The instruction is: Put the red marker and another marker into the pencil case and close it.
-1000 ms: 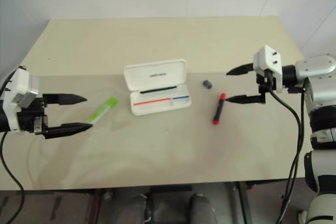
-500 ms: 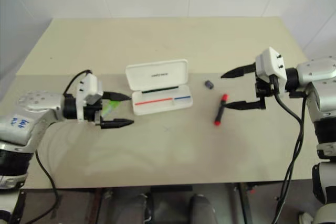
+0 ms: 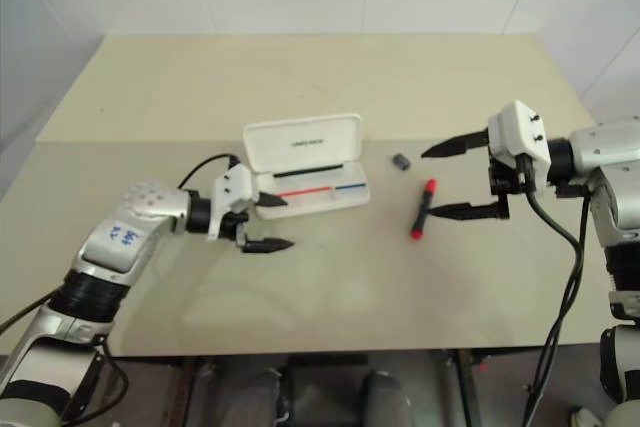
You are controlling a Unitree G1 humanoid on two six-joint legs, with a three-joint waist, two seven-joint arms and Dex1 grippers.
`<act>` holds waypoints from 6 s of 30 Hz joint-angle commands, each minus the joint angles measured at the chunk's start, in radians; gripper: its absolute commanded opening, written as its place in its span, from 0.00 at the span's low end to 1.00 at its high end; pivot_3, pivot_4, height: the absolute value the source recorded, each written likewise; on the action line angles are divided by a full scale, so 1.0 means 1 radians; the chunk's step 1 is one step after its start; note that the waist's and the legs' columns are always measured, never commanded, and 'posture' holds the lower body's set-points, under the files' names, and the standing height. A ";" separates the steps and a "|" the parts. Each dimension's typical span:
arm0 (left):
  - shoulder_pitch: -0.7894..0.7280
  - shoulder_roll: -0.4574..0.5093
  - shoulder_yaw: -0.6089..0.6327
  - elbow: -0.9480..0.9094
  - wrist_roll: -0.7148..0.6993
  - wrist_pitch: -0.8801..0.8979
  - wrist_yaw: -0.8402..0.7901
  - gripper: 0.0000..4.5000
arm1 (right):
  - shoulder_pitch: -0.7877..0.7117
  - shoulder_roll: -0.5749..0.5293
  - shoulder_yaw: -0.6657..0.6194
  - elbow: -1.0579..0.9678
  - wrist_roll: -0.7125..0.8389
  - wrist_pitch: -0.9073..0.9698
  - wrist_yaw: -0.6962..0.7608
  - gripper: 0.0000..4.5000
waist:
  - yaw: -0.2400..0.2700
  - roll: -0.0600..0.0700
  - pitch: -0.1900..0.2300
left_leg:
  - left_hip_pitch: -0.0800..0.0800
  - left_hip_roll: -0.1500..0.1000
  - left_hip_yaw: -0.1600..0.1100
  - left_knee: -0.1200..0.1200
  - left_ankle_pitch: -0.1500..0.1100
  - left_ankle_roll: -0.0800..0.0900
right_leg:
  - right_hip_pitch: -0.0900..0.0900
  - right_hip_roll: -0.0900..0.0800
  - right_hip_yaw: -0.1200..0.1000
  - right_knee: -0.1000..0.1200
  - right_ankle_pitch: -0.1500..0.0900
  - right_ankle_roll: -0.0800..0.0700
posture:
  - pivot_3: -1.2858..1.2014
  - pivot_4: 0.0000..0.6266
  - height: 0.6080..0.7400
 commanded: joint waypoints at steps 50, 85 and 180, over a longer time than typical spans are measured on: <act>0.188 0.029 -0.064 -0.318 0.111 -0.057 -0.092 0.01 | 0.050 0.012 -0.090 -0.150 0.008 0.089 0.009 1.00 | 0.000 0.000 0.000 | 0.000 0.000 0.000 0.000 -0.001 0.001 | 0.001 0.000 0.000 0.000 0.000 0.000 | 0.52 0.24 1.00; 0.297 0.181 0.277 -0.737 -0.233 0.381 -0.009 1.00 | 0.067 0.089 -0.023 0.003 -0.228 0.202 -0.237 1.00 | -0.003 0.000 0.000 | 0.001 0.001 -0.001 -0.001 -0.001 0.001 | 0.001 0.000 0.001 0.000 0.000 0.000 | 0.52 0.24 1.00; 0.609 0.442 0.879 -0.807 -0.800 0.446 0.154 1.00 | -0.158 0.428 0.332 -0.276 -0.179 0.415 -0.233 0.12 | -0.011 -0.008 -0.005 | 0.000 0.012 0.009 0.000 -0.009 -0.003 | -0.006 0.011 0.013 -0.001 0.000 -0.002 | 0.52 0.24 1.00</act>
